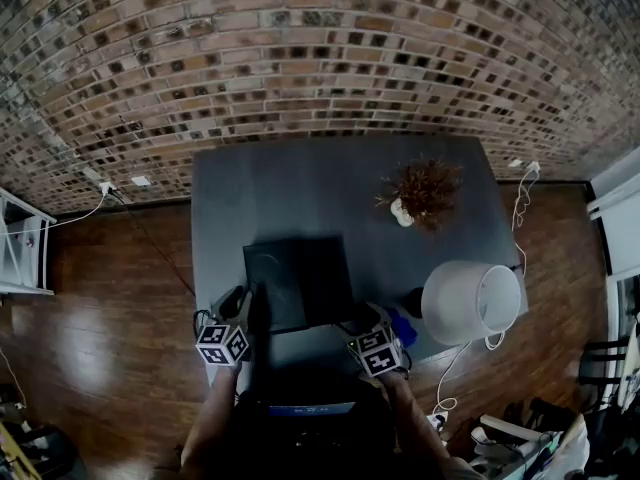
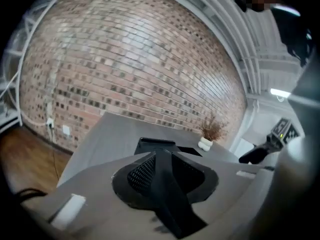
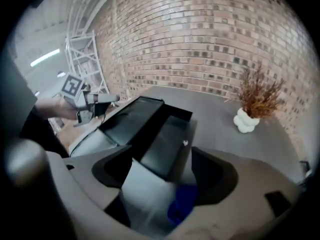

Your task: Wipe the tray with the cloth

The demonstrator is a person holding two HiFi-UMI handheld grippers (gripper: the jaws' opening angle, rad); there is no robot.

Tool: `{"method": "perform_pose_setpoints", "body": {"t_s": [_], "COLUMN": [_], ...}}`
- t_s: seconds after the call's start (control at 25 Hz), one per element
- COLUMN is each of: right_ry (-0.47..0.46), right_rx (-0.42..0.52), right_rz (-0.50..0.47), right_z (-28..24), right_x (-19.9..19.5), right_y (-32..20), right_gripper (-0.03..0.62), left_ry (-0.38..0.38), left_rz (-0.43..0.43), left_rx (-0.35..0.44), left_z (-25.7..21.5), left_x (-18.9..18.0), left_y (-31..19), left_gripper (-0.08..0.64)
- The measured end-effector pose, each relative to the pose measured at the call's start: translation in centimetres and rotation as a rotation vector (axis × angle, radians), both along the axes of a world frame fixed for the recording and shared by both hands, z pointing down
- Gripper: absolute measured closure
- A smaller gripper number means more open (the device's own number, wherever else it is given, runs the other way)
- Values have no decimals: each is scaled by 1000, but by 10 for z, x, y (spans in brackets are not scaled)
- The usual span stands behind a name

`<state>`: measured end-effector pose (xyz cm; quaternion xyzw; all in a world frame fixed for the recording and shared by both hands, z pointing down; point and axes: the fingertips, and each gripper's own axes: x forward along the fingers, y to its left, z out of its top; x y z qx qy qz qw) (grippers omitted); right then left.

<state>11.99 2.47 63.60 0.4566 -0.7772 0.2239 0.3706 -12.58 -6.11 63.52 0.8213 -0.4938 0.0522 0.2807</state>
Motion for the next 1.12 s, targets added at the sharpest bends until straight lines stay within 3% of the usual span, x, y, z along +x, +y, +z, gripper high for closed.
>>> {"method": "perform_pose_setpoints", "body": {"t_s": [0.12, 0.2, 0.24, 0.28, 0.32, 0.4, 0.56, 0.64, 0.76, 0.8, 0.96, 1.04, 1.12], "right_ry": [-120, -255, -327, -372, -383, -384, -590, -586, -442, -436, -546, -616, -695], "right_rx": [-182, -319, -356, -373, -381, -399, -453, -457, -447, -448, -498, -557, -630], "right_rz": [107, 166, 176, 171, 145, 48, -154, -207, -235, -227, -162, -188, -265], "right_z": [42, 66, 72, 74, 73, 67, 47, 51, 63, 62, 51, 46, 41], "right_x": [-2, -8, -14, -19, -22, -30, -93, -119, -129, -129, -137, -156, -185], "right_y": [-23, -32, -37, -40, -41, -37, -30, -28, -24, -23, -10, 9, 35], "right_gripper": [207, 211, 245, 205, 247, 247, 252, 252, 256, 256, 255, 255, 256], "left_ry": [124, 176, 198, 218, 237, 268, 248, 264, 227, 194, 9, -83, -95], "left_rz": [-28, 4, 19, 32, 45, 68, 67, 64, 136, 186, 445, 548, 594], "left_rx": [-76, -120, -143, -164, -178, -180, -153, -156, -159, -163, -196, -183, -161], "left_z": [17, 23, 25, 27, 28, 26, 24, 24, 23, 24, 33, 38, 35], "left_x": [-10, -3, 1, 6, 11, 22, 26, 26, 35, 39, 60, 65, 64], "left_y": [-14, -22, -25, -28, -29, -28, -30, -31, -29, -27, -27, -36, -47], "left_gripper": [453, 449, 438, 437, 437, 442, 459, 464, 469, 469, 441, 440, 436]}}
